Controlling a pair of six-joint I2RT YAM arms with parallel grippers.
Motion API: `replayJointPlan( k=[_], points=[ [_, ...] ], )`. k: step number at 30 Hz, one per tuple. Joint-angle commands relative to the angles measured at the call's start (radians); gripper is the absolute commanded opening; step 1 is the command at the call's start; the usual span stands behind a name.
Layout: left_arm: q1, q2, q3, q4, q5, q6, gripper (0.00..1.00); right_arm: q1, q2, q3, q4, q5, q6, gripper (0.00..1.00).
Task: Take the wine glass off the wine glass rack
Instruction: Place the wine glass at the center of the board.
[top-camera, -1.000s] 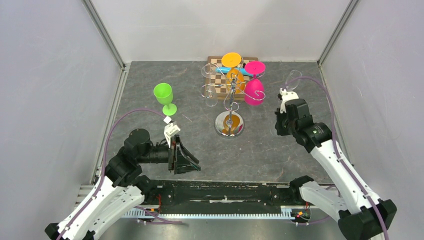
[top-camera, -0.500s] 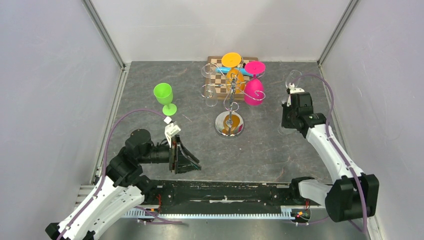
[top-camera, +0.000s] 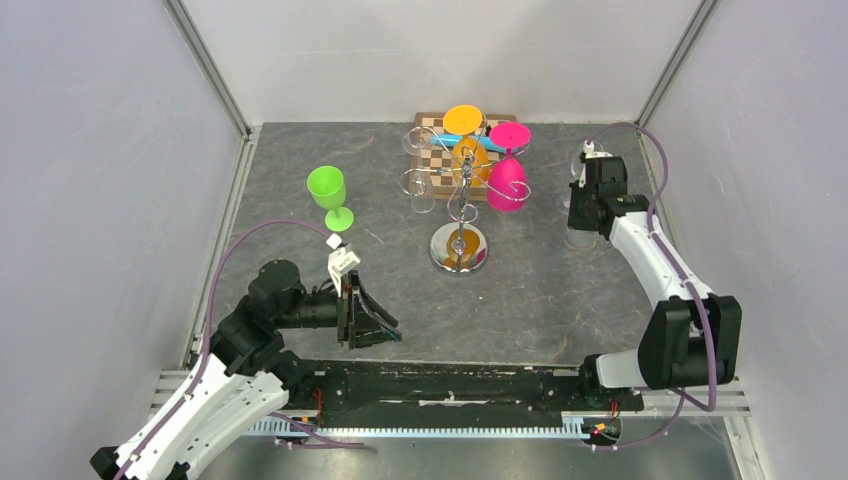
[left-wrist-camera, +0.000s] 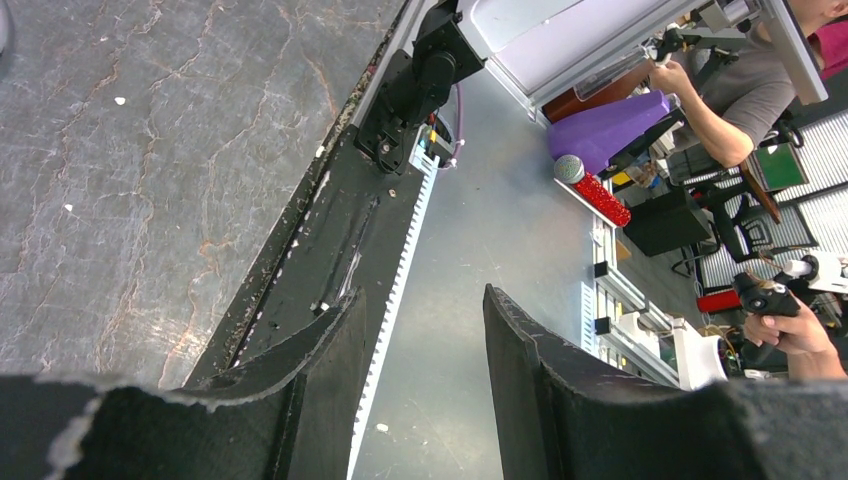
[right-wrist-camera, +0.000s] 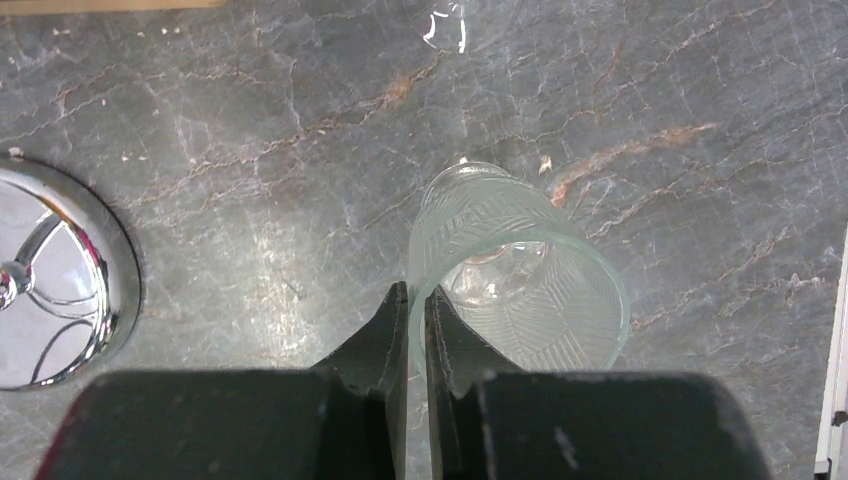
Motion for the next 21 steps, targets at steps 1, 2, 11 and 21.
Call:
replayJointPlan(
  k=[1,2,11,21],
  points=[
    [-0.007,-0.007,0.002,0.022,-0.014,0.035,0.53,-0.017,0.049,0.09,0.057,0.01,-0.02,0.0],
    [-0.008,-0.007,0.003,0.022,-0.013,0.036,0.53,-0.02,0.059,0.1,0.055,0.006,-0.021,0.0],
    [-0.008,-0.01,0.004,0.02,-0.014,0.038,0.53,-0.034,0.135,0.144,0.033,0.004,-0.038,0.0],
    [-0.012,-0.01,0.003,0.02,-0.014,0.038,0.53,-0.039,0.204,0.151,0.018,-0.016,-0.05,0.0]
  ],
)
